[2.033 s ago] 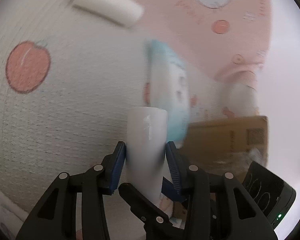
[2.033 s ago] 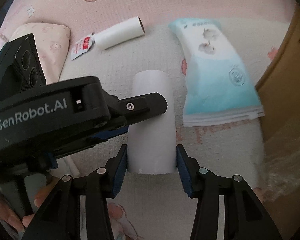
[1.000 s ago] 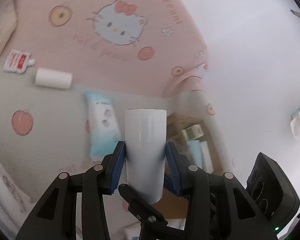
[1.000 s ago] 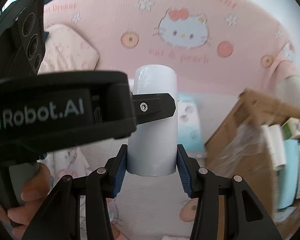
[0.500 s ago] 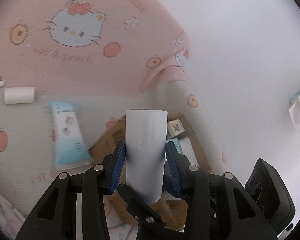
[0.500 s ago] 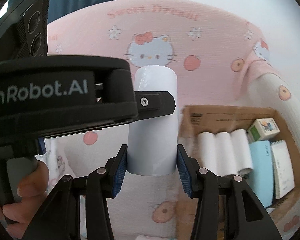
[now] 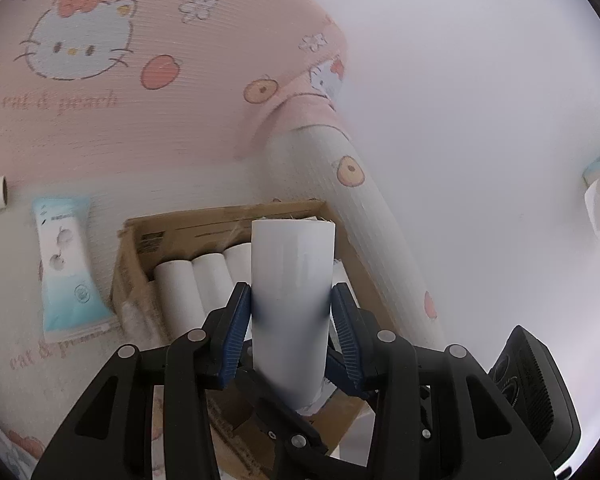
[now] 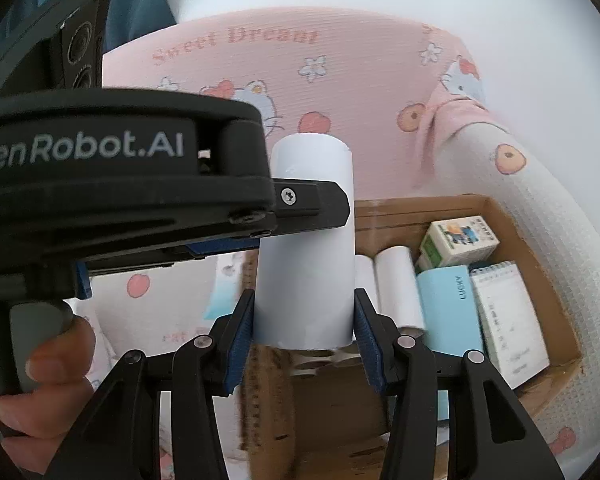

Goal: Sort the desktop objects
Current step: 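Lift the second tube with the right tool and carry it to the box, then lower the tube into the box among the paper rolls and open the right tool, then withdraw the right tool up and away from the box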

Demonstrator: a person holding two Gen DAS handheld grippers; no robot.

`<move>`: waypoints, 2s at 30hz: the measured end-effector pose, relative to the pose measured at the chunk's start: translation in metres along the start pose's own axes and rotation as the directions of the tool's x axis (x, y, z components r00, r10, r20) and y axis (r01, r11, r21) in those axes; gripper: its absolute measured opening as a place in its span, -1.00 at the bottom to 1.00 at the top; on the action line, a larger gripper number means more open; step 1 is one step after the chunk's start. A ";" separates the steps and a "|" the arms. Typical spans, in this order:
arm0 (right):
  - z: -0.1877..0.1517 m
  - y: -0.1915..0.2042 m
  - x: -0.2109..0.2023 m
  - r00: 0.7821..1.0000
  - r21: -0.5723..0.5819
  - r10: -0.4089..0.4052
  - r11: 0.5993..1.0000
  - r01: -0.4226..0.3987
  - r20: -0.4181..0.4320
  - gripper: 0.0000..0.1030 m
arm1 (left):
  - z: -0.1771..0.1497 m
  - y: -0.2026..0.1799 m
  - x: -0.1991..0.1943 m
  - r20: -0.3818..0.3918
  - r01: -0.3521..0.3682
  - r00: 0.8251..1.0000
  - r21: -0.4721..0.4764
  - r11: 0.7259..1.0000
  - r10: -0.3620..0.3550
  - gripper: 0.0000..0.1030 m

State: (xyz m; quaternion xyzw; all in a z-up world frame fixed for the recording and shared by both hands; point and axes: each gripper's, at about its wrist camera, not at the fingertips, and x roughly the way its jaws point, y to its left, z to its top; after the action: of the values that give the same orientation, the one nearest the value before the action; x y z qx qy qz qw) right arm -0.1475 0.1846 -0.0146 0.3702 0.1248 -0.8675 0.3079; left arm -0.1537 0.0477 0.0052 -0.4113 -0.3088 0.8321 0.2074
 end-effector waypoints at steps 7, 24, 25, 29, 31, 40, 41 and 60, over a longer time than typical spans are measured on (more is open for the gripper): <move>0.007 -0.030 0.009 0.996 0.069 0.080 0.995 -0.077 -0.036 -0.12 | 0.011 0.003 0.025 -0.071 -0.012 0.997 -0.030 0.999 0.009 -0.14; 0.009 -0.086 0.051 0.956 0.288 0.261 0.933 -0.215 -0.135 -0.13 | 0.017 0.016 0.091 -0.202 -0.054 0.979 -0.124 0.991 0.028 -0.15; 0.011 -0.091 0.054 0.953 0.302 0.269 0.928 -0.217 -0.142 -0.13 | 0.018 0.017 0.094 -0.202 -0.056 0.979 -0.133 0.990 0.028 -0.15; 0.015 -0.099 0.069 0.943 0.334 0.286 0.917 -0.217 -0.172 -0.13 | 0.019 0.019 0.104 -0.194 -0.095 0.978 -0.121 0.988 0.070 -0.15; 0.017 -0.098 0.078 0.940 0.327 0.280 0.922 -0.207 -0.195 -0.13 | 0.018 0.022 0.111 -0.216 -0.126 0.971 -0.119 0.985 0.098 -0.15; 0.017 -0.114 0.114 0.938 0.330 0.224 0.935 -0.131 -0.263 -0.13 | 0.017 0.025 0.121 -0.218 -0.180 0.963 -0.088 0.980 0.157 -0.22; 0.018 -0.116 0.116 0.937 0.331 0.230 0.934 -0.136 -0.263 -0.13 | 0.017 0.024 0.121 -0.217 -0.180 0.963 -0.084 0.980 0.159 -0.22; 0.041 -0.078 0.066 0.966 0.194 0.100 0.980 -0.054 -0.238 -0.12 | 0.005 0.007 0.078 -0.066 -0.138 0.988 0.004 0.990 0.138 -0.18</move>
State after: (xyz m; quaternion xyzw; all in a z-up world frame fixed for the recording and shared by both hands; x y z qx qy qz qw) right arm -0.2551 0.1974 -0.0345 0.5067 0.0660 -0.8101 0.2877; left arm -0.2027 0.0878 -0.0403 -0.4592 -0.2726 0.8303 0.1593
